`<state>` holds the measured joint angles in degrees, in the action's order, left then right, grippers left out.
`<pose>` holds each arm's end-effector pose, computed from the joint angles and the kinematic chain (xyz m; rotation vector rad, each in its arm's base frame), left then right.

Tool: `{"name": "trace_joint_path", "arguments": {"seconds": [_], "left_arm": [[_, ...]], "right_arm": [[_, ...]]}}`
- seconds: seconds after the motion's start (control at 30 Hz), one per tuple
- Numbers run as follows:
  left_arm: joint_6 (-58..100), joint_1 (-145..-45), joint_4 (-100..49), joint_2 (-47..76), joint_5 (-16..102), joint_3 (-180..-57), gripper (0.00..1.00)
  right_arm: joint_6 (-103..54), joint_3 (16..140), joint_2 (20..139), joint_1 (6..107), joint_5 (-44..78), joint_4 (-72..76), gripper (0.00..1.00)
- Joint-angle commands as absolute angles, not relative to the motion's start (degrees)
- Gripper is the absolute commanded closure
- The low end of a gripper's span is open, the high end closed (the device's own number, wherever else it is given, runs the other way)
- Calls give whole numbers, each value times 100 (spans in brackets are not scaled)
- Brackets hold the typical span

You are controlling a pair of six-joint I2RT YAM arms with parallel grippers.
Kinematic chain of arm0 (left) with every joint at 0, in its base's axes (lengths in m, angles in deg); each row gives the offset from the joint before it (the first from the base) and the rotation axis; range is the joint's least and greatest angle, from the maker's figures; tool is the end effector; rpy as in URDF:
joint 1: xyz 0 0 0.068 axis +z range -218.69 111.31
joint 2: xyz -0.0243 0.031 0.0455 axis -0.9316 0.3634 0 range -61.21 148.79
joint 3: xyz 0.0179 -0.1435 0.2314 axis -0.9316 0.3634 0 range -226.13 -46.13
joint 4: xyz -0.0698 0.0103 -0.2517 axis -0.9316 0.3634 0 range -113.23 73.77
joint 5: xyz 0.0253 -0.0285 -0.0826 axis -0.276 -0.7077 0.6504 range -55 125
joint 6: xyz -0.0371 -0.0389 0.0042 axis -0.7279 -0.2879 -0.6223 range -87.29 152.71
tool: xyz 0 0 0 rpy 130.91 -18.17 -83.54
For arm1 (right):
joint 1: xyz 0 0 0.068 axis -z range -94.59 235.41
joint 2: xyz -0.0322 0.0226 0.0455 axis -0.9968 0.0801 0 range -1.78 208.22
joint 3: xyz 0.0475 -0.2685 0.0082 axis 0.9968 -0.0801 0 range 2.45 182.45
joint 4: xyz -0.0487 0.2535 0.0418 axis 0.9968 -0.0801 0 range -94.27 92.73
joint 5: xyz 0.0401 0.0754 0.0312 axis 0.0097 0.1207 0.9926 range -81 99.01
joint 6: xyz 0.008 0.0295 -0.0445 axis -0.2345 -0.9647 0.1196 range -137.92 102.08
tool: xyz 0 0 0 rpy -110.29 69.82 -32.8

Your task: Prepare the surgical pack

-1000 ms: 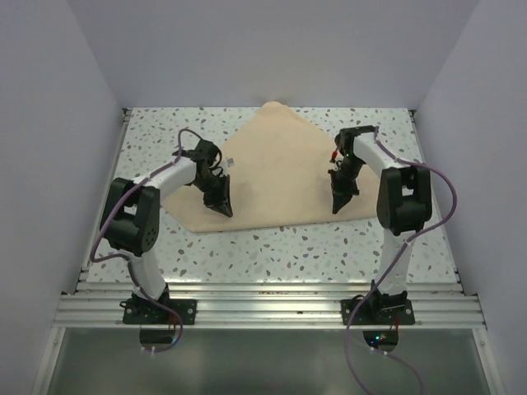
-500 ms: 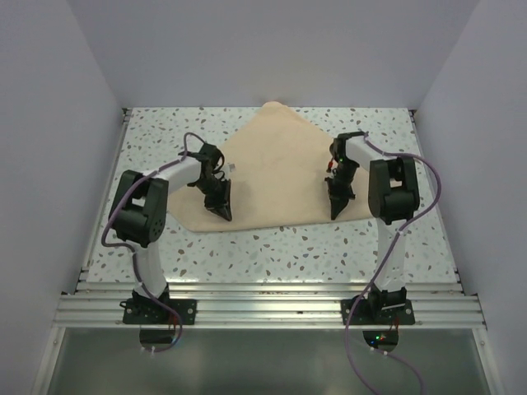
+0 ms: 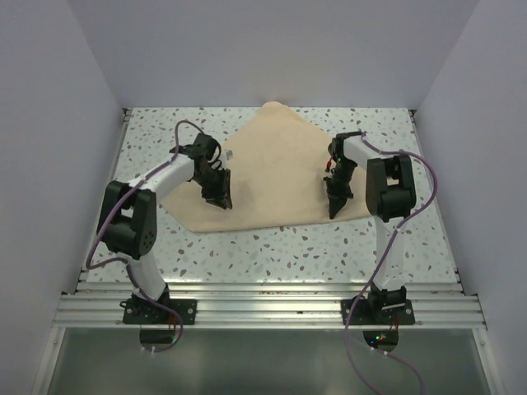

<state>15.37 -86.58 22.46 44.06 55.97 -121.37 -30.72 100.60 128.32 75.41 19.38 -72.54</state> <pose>0.3369 -0.1222 0.1936 0.0825 2.9497 -0.6322 0.3902 0.0752 0.1325 -0.1071 -2.8056 -0.1660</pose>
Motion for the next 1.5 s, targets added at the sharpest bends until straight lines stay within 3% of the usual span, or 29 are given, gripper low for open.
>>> {"name": "trace_joint_path", "arguments": {"seconds": [0.0, 0.13, 0.3, 0.8, 1.13, 1.47], "left_arm": [[1347, -8767, 2177, 3863, 6065, -11856, 75], [1346, -8829, 2273, 3994, 6215, -11662, 89], [1355, -8934, 2326, 4232, 6329, -11662, 96], [1742, -8768, 2423, 5058, 5733, -11890, 97], [1611, -8118, 2493, 4699, 5258, -11495, 90], [1250, -7748, 2695, 4584, 4695, -11556, 90]], "right_arm": [[-2996, 10264, 12514, 7530, 1937, -7356, 100], [-3014, 10134, 12312, 7521, 2052, -7646, 100], [-3023, 9886, 12092, 7530, 2026, -7760, 100], [-3023, 9500, 12214, 7679, 1692, -7435, 100], [-2935, 9482, 12496, 8224, 1191, -7356, 100], [-2996, 9509, 12637, 8839, 664, -7313, 100]]}}
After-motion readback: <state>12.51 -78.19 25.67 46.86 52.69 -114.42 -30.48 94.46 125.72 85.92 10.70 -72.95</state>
